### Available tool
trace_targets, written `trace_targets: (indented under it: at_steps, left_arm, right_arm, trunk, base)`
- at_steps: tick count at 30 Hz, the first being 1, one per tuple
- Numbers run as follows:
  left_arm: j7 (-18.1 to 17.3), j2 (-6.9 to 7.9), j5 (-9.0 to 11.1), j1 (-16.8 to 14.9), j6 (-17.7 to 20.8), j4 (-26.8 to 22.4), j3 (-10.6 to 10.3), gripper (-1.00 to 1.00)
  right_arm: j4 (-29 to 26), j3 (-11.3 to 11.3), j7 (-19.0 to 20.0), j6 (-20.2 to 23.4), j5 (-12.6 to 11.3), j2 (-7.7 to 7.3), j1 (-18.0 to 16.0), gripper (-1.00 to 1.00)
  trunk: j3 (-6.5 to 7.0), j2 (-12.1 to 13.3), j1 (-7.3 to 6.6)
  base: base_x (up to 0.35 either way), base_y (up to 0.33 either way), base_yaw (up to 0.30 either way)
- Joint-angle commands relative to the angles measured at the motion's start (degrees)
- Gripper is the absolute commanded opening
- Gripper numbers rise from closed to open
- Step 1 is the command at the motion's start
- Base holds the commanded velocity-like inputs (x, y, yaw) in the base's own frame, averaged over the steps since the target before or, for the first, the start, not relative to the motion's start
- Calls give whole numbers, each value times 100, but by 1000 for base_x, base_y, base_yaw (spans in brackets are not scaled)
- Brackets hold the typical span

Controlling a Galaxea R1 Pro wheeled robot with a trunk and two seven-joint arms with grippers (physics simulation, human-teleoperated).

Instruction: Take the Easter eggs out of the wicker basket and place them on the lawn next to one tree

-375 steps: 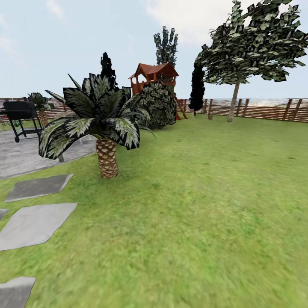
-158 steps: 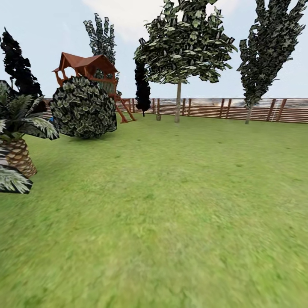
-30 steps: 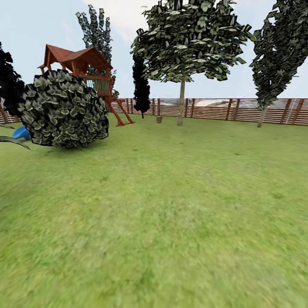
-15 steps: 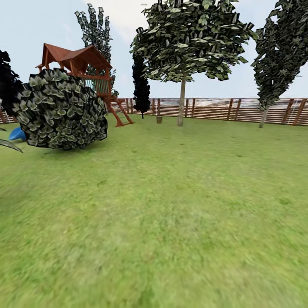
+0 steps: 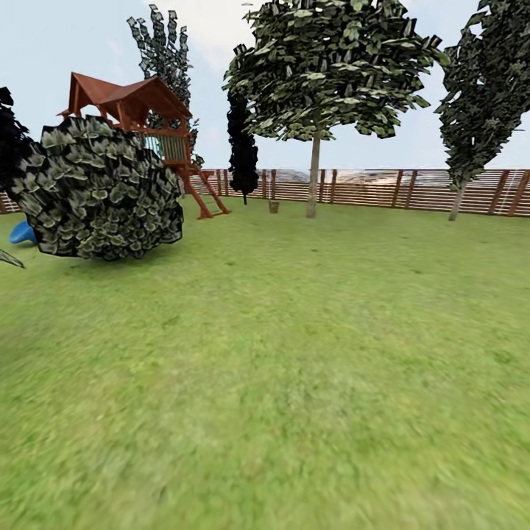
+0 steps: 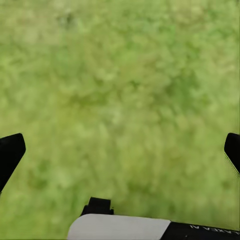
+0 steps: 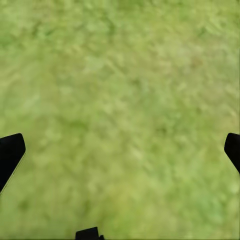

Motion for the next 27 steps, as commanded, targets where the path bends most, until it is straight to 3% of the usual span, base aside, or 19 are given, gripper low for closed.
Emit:
trace_targets:
  at_steps: [1, 7, 27]
  left_arm:
    - [7, -3, 23, 2, -10, -4, -1, 100]
    - [2, 60, 30, 0, -12, -4, 4, 100]
    - [-1, 72, 23, 0, -21, -4, -1, 100]
  right_arm:
    - [12, -6, 13, -32, -29, 0, -6, 100]
    - [12, -6, 13, -32, -32, 0, -6, 100]
    - [12, -6, 13, -32, -30, 0, -6, 100]
  trunk:
    - [-6, -3, 4]
    - [-6, -3, 4]
    - [-6, -3, 4]
  base:
    - [340, 0, 0]
    - [340, 0, 0]
    - [340, 0, 0]
